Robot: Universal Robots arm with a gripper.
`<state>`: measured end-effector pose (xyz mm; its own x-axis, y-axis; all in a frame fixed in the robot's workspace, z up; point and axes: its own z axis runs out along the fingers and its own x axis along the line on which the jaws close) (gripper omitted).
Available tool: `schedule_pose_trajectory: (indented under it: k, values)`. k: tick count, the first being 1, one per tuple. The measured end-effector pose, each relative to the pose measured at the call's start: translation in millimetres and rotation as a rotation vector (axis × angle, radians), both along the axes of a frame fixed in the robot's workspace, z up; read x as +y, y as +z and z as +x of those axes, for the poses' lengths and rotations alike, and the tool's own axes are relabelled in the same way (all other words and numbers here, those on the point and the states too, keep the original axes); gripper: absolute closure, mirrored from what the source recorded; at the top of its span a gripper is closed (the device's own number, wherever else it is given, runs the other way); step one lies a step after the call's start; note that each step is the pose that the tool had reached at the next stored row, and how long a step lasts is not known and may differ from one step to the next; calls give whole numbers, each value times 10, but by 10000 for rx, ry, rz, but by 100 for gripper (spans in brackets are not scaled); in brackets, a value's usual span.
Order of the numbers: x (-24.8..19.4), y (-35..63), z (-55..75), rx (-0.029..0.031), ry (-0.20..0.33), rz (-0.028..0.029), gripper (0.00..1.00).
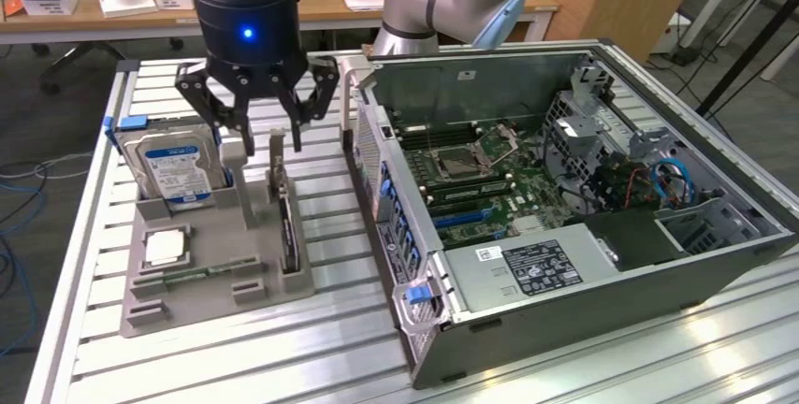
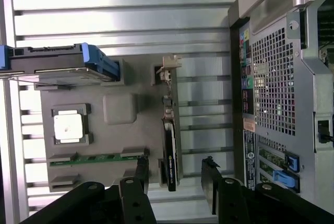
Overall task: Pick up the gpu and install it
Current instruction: 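Pick up the gpu and move the gpu toward the slot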
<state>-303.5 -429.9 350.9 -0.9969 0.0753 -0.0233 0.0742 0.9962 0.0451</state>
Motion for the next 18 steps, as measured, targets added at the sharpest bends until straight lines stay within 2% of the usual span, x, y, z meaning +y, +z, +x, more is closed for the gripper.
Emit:
schedule_pose_trajectory:
  k: [18]
  values:
    - [-1,-39,0,1,-1,0,47]
